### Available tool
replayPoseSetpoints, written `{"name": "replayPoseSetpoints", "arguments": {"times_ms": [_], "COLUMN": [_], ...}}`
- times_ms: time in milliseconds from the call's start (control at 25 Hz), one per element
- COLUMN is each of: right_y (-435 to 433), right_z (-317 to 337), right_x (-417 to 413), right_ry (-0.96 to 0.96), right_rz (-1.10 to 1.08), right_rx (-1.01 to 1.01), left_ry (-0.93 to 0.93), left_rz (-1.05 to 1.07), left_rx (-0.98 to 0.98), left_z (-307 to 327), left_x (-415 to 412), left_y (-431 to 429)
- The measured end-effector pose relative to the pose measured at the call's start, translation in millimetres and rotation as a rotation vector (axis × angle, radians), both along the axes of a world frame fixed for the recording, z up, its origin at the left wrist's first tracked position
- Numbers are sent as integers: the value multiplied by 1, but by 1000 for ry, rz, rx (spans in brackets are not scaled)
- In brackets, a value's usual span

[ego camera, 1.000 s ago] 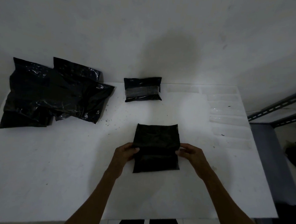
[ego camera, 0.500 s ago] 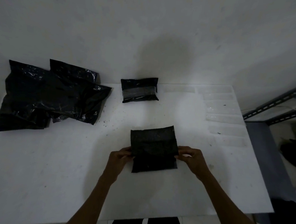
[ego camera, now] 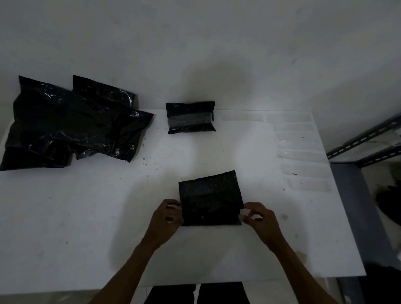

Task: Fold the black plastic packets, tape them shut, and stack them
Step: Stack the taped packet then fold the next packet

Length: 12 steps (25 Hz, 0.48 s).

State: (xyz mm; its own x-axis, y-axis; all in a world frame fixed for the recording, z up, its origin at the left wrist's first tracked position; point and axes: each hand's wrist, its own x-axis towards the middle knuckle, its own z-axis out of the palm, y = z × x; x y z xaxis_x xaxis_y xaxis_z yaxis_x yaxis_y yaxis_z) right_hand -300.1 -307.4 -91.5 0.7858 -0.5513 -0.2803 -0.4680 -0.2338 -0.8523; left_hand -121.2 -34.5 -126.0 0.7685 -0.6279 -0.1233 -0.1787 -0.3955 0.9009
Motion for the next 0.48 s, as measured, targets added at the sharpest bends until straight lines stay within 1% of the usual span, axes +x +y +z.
{"name": "replayPoseSetpoints", "arguments": {"times_ms": [40, 160, 320, 480], "right_y": [0, 0, -1, 2], "right_z": [4, 5, 5, 14], "right_x": [2, 5, 10, 16], "right_ry": [-20, -75, -68, -54], "right_rz": [-15, -33, -55, -77], "right_rx": [21, -23, -8, 179], "left_ry": [6, 73, 51, 119], "left_rz": [5, 49, 145, 191], "left_rx": [11, 52, 56, -21], "left_z": [3, 12, 18, 22], "left_x": [-1, -2, -3, -2], "left_y": [-2, -9, -16, -19]}}
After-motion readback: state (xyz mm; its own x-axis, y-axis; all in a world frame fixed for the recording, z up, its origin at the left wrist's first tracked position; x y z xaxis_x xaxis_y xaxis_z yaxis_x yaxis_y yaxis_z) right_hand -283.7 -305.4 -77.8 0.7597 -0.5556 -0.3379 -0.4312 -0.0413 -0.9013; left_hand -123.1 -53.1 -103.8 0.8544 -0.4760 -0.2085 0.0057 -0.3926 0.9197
